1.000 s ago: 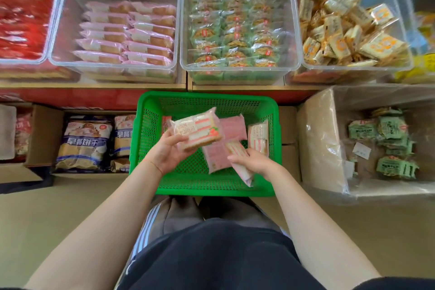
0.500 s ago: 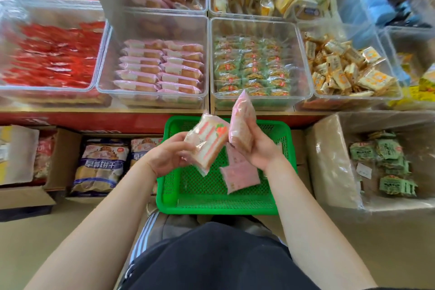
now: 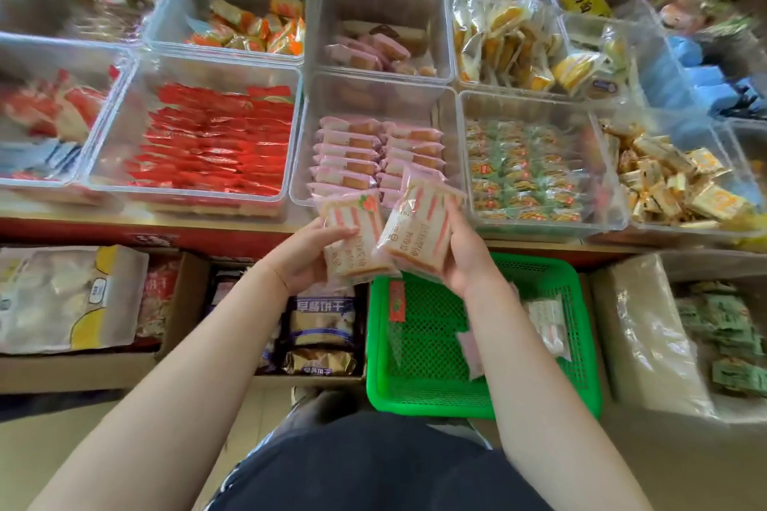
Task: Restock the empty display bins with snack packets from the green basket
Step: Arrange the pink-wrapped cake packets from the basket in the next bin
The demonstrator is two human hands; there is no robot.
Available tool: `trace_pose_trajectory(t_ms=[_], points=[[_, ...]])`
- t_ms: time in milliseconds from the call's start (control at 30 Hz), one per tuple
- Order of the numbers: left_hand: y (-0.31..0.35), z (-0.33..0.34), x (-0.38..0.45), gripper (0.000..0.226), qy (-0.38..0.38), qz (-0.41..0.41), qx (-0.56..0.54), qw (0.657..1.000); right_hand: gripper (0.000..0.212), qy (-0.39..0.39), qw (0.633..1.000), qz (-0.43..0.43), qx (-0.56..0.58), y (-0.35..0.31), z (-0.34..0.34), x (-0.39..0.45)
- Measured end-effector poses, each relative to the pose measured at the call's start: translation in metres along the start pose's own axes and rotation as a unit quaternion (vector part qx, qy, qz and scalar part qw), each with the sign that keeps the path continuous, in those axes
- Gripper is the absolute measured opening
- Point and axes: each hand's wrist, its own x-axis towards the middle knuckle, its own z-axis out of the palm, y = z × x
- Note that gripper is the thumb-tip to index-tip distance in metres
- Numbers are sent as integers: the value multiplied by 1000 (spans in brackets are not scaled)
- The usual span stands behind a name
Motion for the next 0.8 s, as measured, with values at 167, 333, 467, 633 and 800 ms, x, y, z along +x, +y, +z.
trace_pose_trajectory(t_ms=[167,333,467,633,800], points=[[27,-7,2,50,-58,-1,29,998,42,87,996,-26,20,3,38,15],[45,-7,22,49,-44,27,5,999,48,59,997,-35,44,-5,43,36],[75,-17,49,48,-1,65,19,998,58,-2,1000,-16,-6,-30,34,54],[112,-24,90,43,102,93,62,988,40,-44,998,1,42,-67,31,83],[148,-17,132,14,269,270,309,871,68,-50,989,-11,141,-100,16,114]])
